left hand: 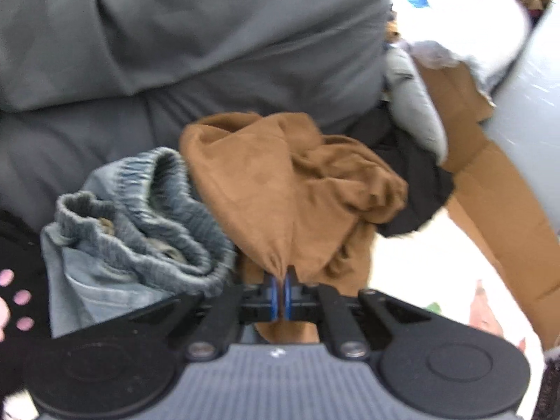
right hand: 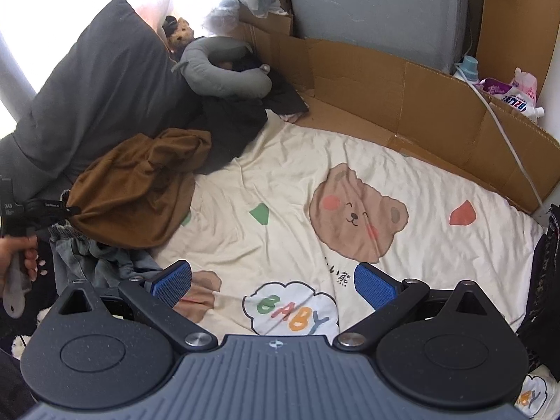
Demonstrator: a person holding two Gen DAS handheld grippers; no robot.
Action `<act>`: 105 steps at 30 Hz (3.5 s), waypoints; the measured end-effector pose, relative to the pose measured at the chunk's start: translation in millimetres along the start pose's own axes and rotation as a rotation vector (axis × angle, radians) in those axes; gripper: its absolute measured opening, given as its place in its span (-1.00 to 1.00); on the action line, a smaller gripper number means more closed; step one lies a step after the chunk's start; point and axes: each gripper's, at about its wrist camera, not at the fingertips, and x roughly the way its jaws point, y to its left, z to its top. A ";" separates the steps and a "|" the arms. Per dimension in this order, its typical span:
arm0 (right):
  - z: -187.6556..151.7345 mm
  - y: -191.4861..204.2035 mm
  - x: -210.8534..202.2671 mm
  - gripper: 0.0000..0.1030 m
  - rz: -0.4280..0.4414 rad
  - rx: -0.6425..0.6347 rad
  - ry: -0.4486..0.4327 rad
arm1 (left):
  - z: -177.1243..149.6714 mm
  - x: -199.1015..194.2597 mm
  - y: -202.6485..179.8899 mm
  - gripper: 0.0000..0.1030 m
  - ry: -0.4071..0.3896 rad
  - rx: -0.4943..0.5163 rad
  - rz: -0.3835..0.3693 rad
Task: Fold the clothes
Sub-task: 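Drag the brown T-shirt onto the sheet with the left tool and release, then grasp the brown T-shirt again with the left tool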
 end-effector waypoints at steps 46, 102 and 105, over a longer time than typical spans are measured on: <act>-15.4 -14.6 -61.1 0.98 0.030 -0.004 -0.070 | -103.7 -136.3 -237.1 -0.94 0.044 0.391 -0.648; -36.4 -58.6 -46.9 0.98 -0.043 0.016 0.062 | -167.3 62.5 -180.2 0.10 0.512 0.397 -0.358; -36.2 -56.3 -46.3 0.98 -0.029 0.017 0.063 | -177.5 75.1 -168.4 0.10 0.527 0.373 -0.341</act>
